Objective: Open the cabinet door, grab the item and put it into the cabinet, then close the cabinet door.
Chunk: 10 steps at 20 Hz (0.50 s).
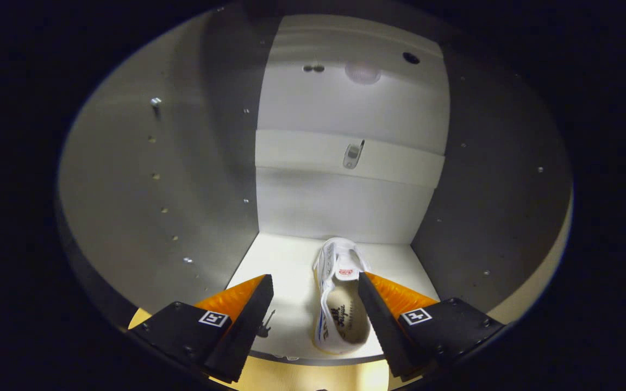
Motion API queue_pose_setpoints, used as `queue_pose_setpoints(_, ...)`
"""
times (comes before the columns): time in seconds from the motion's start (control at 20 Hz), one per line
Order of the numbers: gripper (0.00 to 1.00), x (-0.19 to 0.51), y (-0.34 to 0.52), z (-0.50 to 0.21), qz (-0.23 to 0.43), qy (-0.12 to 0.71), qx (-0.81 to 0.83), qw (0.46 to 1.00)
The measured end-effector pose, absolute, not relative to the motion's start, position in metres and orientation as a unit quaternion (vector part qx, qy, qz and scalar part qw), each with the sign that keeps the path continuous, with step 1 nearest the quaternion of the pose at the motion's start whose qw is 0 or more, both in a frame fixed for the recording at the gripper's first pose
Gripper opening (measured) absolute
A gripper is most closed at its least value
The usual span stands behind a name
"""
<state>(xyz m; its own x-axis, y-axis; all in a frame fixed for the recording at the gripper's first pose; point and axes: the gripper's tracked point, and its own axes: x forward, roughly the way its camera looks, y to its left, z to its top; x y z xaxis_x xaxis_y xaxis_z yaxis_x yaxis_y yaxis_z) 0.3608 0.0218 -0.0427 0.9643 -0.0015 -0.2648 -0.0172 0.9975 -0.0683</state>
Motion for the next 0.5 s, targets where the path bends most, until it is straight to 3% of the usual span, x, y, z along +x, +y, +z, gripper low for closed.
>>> queue_pose_setpoints(0.3,0.98,0.244,0.023,-0.006,0.006,0.039,-0.019,0.999)
queue_pose_setpoints(0.5,0.98,0.169,0.021,-0.006,0.008,0.029,-0.002,1.0)
